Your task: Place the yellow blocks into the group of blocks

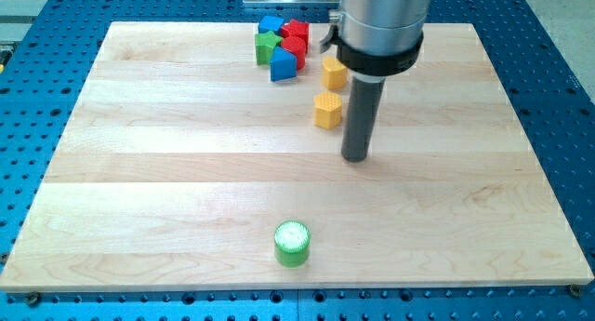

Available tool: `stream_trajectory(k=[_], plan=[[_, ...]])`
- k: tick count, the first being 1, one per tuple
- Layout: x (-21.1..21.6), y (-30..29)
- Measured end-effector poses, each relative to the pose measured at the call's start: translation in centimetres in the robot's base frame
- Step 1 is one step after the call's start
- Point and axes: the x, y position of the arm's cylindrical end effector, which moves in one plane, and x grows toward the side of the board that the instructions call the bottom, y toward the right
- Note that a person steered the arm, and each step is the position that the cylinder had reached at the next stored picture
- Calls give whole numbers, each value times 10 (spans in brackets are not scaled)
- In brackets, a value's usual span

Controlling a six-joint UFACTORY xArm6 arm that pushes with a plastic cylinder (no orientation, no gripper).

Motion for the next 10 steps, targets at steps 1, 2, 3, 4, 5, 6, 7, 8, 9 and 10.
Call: stream_trajectory(k=[1, 2, 3, 4, 5, 6, 7, 8, 9, 10], plan=[[-4, -20], [-32, -15], [-61, -8], [-80, -8], [-80, -8], [-57, -16], [-46, -62], [-50, -75], [-88, -57], [-106, -37]])
